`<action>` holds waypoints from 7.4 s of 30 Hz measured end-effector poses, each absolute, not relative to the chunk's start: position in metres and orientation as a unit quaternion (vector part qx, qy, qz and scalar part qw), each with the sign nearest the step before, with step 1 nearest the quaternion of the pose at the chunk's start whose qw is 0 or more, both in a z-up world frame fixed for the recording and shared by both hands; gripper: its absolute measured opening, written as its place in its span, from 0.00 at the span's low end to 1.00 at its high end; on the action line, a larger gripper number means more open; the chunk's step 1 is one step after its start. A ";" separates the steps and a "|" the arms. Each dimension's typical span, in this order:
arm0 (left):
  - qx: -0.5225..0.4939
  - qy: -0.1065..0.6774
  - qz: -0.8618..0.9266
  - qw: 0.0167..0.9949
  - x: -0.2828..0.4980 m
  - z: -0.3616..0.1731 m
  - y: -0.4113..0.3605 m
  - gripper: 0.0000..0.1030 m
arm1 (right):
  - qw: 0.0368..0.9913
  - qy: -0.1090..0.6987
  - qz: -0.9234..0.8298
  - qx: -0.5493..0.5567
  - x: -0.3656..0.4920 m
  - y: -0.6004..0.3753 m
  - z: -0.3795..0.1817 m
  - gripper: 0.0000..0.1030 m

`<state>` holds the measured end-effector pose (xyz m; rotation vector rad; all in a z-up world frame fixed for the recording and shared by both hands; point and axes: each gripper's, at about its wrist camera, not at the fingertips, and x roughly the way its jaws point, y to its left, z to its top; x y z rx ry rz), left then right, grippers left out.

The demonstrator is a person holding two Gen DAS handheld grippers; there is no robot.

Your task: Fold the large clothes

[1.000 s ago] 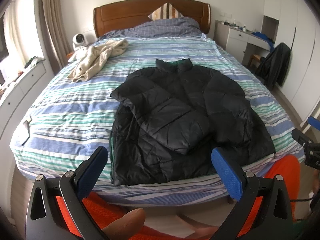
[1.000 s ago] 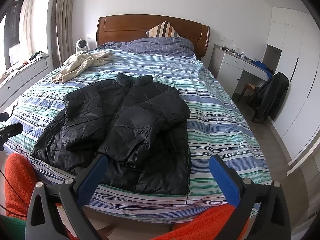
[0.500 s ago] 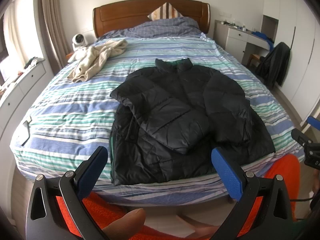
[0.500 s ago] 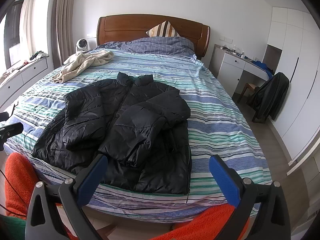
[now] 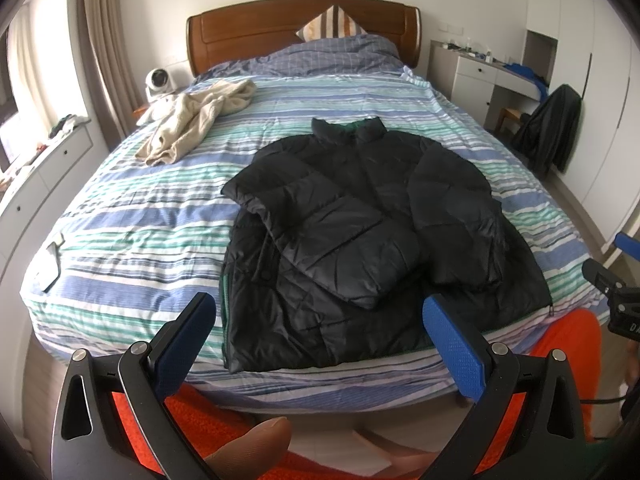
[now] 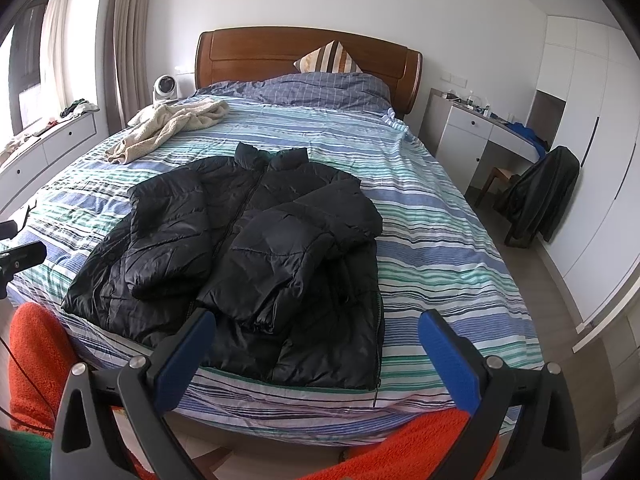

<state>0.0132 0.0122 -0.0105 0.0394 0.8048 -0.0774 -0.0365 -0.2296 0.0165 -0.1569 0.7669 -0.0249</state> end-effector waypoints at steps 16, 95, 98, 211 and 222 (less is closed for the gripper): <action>0.015 0.398 -0.033 0.917 0.021 -0.015 0.015 1.00 | 0.927 0.365 0.002 -0.089 -0.034 -0.224 0.014 1.00; 0.081 0.431 -0.034 0.898 0.041 -0.048 0.007 1.00 | 0.862 0.420 -0.221 0.176 0.053 -0.604 -0.139 0.39; 0.151 0.414 -0.089 0.893 0.053 -0.055 -0.016 1.00 | 0.884 0.391 -0.182 0.180 0.029 -0.571 -0.112 0.46; -0.028 0.362 0.008 0.932 0.047 -0.069 0.082 0.97 | 0.896 0.434 -0.020 0.091 -0.016 -0.362 -0.095 0.61; -0.009 0.406 -0.050 0.912 0.066 -0.079 0.064 0.96 | 0.905 0.405 -0.054 0.115 -0.018 -0.388 -0.087 0.61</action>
